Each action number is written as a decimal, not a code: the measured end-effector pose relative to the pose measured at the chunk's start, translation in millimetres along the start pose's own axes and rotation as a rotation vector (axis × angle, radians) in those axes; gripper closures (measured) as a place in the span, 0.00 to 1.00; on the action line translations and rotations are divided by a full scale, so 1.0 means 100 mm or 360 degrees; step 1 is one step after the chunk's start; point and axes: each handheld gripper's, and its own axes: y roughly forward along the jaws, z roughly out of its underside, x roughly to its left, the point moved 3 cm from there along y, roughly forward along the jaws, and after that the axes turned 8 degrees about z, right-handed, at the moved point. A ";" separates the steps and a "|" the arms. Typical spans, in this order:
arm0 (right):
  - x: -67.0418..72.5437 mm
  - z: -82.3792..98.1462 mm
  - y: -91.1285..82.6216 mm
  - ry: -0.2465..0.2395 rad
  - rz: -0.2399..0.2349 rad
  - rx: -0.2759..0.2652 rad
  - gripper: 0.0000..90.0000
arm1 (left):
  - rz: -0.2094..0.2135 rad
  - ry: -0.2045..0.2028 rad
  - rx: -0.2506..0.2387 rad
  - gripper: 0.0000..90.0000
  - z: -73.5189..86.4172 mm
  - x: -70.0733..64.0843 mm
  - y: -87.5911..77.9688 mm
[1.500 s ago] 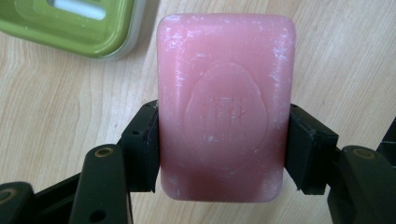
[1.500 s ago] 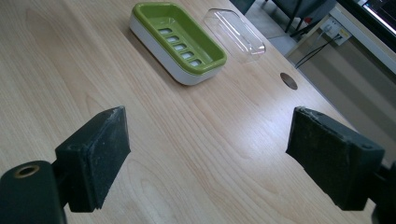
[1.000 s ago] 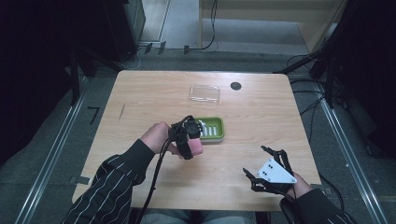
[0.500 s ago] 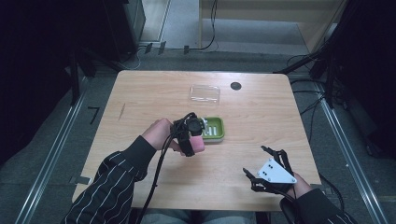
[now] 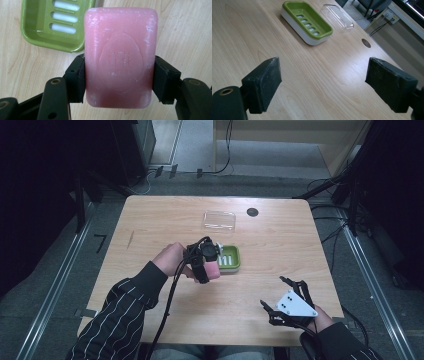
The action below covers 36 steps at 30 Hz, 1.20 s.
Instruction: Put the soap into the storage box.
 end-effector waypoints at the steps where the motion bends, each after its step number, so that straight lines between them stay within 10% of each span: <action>1: 0.00 0.00 0.00 -0.0003 0.0000 0.0001 0.15 | 0.0005 -0.0003 -0.0001 0.43 0.00 0.01 0.00; 36: 0.00 0.01 0.00 -0.0007 0.0001 0.0005 0.15 | -0.0020 0.0074 -0.0004 0.43 -0.20 0.18 -0.01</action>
